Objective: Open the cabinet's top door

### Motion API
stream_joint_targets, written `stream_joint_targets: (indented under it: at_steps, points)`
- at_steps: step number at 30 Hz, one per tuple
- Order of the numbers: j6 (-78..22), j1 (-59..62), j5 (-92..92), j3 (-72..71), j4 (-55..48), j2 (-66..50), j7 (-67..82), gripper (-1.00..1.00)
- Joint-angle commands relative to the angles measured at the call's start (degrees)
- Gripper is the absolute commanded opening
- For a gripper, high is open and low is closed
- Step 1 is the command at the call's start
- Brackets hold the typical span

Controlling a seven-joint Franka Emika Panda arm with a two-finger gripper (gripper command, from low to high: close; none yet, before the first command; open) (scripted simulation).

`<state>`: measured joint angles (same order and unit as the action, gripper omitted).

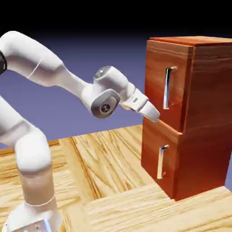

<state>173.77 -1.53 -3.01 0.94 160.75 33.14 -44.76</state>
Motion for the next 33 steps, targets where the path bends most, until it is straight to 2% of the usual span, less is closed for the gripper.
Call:
stream_joint_targets:
  at_steps: [1, 33]
  points:
    - [-0.2, -0.7, -2.5, 0.78, -0.21, 0.4, -1.91, 0.0]
    - [-6.62, -22.92, -82.23, 25.75, -6.83, 13.17, -63.02, 0.0]
